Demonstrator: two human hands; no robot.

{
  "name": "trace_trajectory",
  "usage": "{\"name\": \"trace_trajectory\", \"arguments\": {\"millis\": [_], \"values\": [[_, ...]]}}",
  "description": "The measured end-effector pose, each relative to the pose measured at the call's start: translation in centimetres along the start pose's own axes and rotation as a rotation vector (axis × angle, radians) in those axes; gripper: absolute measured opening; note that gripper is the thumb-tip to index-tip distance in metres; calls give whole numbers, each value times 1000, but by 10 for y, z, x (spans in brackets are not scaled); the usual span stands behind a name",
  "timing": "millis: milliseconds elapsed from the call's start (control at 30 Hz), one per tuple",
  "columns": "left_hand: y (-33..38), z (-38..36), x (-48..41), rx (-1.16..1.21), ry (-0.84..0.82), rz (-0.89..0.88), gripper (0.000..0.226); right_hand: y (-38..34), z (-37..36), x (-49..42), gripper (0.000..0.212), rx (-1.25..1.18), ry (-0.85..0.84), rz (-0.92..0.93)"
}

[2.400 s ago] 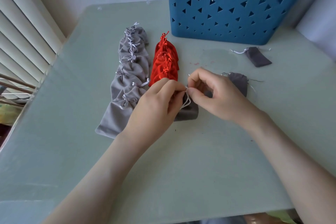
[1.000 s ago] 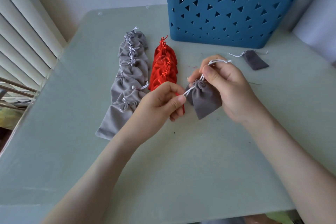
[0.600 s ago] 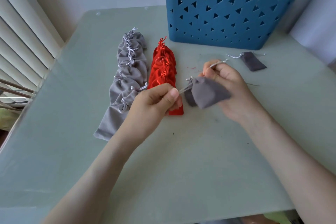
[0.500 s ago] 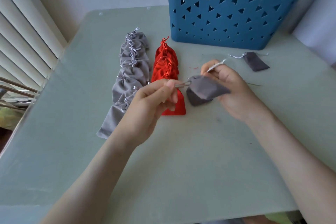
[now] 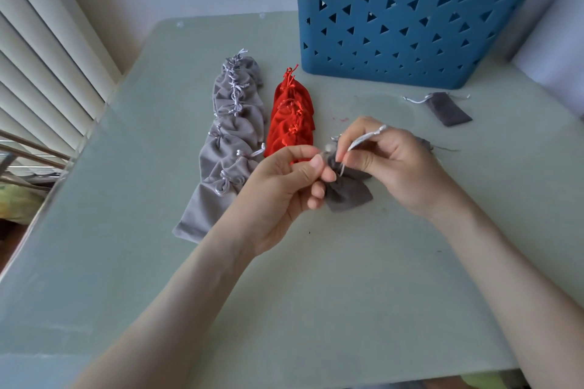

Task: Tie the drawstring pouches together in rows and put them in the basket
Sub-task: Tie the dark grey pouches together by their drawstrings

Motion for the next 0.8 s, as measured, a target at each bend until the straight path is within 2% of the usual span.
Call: {"name": "trace_trajectory", "arguments": {"millis": [67, 200, 467, 533, 667, 800], "values": [[-2, 1, -1, -58, 2, 48, 8, -1, -2, -1, 9, 93, -4, 41], [-4, 0, 0, -139, -12, 92, 19, 4, -8, -1, 2, 210, -17, 70], [-3, -1, 0, -138, -102, 74, 13, 10, -13, -2, 6, 181, 66, -62], [-4, -3, 0, -177, -59, 65, 12, 11, -12, -1, 10, 191, 93, -88], [-6, -5, -1, -298, 67, 42, 29, 9, -10, 0, 22, 319, 125, -28], [-4, -6, 0, -365, 94, 42, 31, 4, -11, -2, 20, 369, 130, 60]]}}
Point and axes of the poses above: each hand's wrist, its own x-axis away from the middle knuckle, its own z-axis out of the back of the hand, y = z × x, the point moved 3 cm from there along -x, towards the middle knuckle, and after that the axes turned 4 degrees about z, right-handed, at the moved point
